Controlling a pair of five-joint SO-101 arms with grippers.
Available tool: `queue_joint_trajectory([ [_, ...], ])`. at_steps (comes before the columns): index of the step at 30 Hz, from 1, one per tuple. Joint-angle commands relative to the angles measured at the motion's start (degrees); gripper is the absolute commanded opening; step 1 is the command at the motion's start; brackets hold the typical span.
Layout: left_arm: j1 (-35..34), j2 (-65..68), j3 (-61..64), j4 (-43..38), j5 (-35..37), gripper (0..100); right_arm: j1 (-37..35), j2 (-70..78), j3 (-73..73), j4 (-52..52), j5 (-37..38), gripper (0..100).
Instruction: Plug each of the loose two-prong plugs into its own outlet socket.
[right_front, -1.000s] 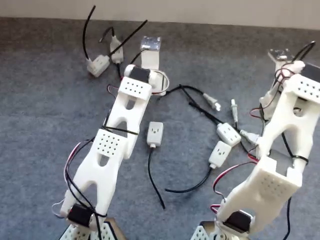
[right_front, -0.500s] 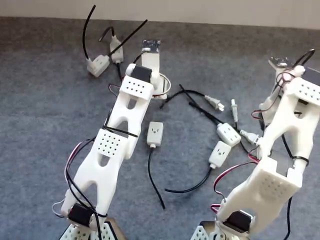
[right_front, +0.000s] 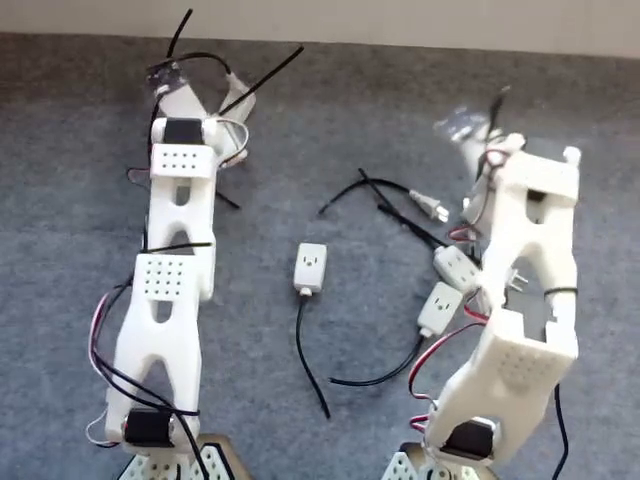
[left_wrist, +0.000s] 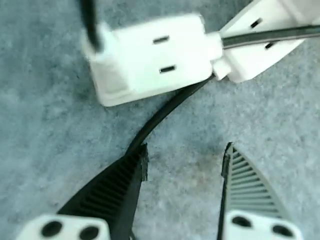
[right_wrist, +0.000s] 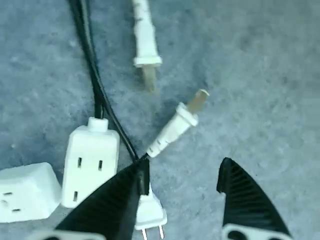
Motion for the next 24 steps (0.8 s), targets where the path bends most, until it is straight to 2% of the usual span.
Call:
queue_joint_trajectory([
  [1,0.1,-0.5,-1.7,-1.8,-0.1,25,-1.5,-3.6,3.8,-6.4,6.7,22.4],
  [15,0.2,-0.5,-1.7,-1.8,-0.1,25,-10.5,-3.2,4.6,-15.9,6.7,22.4],
  [20,0.2,-0.5,-1.7,-1.8,-0.1,25,-11.4,4.4,3.0,-19.9,6.5,22.4],
  [24,0.3,-0.5,-1.7,-1.8,-0.2,25,-10.1,12.8,-4.8,-21.1,-0.7,22.4],
])
